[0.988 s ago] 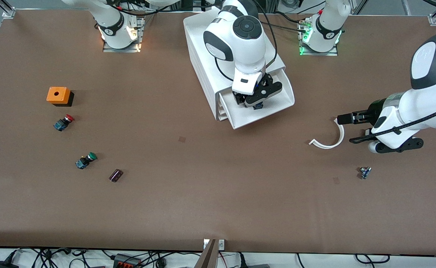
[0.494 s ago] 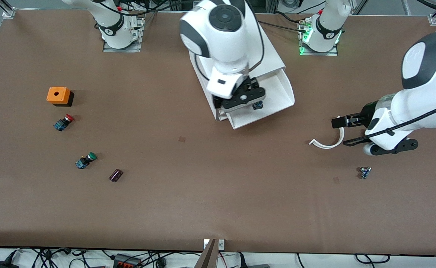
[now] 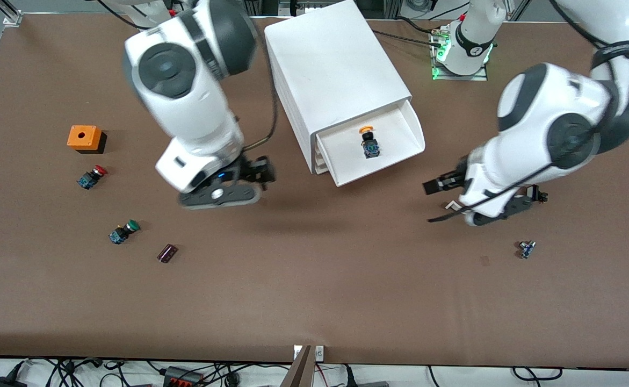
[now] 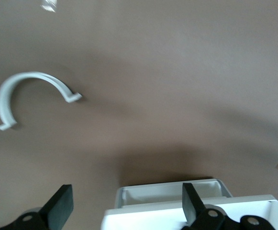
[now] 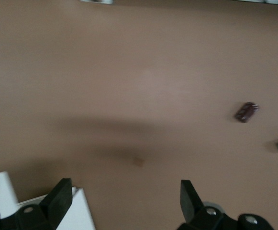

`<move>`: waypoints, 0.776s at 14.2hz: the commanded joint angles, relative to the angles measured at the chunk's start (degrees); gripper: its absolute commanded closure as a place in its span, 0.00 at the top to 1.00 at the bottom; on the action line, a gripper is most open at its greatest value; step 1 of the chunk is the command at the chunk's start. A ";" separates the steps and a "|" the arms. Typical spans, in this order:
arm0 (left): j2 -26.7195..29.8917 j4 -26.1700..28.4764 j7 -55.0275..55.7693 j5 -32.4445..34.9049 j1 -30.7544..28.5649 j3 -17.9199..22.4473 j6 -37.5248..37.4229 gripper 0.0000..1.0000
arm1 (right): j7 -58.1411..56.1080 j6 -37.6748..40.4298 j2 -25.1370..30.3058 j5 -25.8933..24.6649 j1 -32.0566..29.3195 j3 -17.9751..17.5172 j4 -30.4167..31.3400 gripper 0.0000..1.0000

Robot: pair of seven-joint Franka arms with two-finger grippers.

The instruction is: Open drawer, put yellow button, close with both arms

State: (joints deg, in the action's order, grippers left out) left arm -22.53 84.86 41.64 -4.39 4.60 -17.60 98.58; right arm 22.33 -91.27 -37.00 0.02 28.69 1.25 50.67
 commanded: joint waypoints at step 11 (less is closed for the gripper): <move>3.10 17.35 15.31 6.68 6.04 -6.47 13.83 1.00 | -7.83 1.30 6.23 -0.02 -16.11 1.65 10.39 1.00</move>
State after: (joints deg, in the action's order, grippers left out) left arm -21.94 98.91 54.75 0.83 10.90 -22.23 111.98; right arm 15.22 -86.93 -34.51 -0.04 15.13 3.38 54.45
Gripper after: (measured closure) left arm 0.000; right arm 0.000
